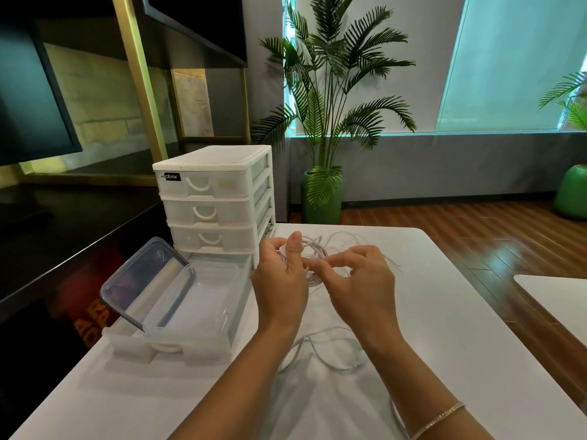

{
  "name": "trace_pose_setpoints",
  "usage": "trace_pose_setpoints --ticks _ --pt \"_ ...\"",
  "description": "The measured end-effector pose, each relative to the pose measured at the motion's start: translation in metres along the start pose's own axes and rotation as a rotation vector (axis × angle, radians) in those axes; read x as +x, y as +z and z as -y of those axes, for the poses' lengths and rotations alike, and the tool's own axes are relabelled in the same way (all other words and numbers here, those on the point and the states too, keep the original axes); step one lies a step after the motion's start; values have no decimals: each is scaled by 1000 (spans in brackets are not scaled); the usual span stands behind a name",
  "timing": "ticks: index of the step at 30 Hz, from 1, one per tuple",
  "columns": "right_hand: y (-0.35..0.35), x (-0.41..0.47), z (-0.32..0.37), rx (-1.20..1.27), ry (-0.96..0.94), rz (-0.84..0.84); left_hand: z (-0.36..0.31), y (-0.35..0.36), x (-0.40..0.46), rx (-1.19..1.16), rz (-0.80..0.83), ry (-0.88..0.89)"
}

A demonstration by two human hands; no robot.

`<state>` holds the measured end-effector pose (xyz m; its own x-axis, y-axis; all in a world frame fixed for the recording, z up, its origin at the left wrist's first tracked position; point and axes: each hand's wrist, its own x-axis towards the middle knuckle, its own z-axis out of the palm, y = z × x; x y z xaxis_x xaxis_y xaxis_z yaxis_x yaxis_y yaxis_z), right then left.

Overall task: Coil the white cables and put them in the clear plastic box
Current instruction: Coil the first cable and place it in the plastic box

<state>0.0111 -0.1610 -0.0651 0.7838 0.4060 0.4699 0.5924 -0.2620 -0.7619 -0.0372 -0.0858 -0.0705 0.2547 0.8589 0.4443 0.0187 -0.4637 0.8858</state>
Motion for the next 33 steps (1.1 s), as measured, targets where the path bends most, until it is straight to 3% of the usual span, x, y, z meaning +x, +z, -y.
trace_pose_setpoints --ticks 8,14,17,21,27,33 --pt "-11 1 11 118 238 153 3 5 -9 16 78 116" --pt "-13 4 17 506 536 175 6 8 -7 54 92 156" --pt "-19 8 18 730 650 276 6 5 0 20 69 116" --pt "-22 11 14 922 648 388 6 -3 11 -137 73 -27" --pt "-30 14 10 545 408 547 4 -5 16 -348 41 -224" --pt "-20 10 4 199 176 423 -7 -7 16 -583 79 -456"
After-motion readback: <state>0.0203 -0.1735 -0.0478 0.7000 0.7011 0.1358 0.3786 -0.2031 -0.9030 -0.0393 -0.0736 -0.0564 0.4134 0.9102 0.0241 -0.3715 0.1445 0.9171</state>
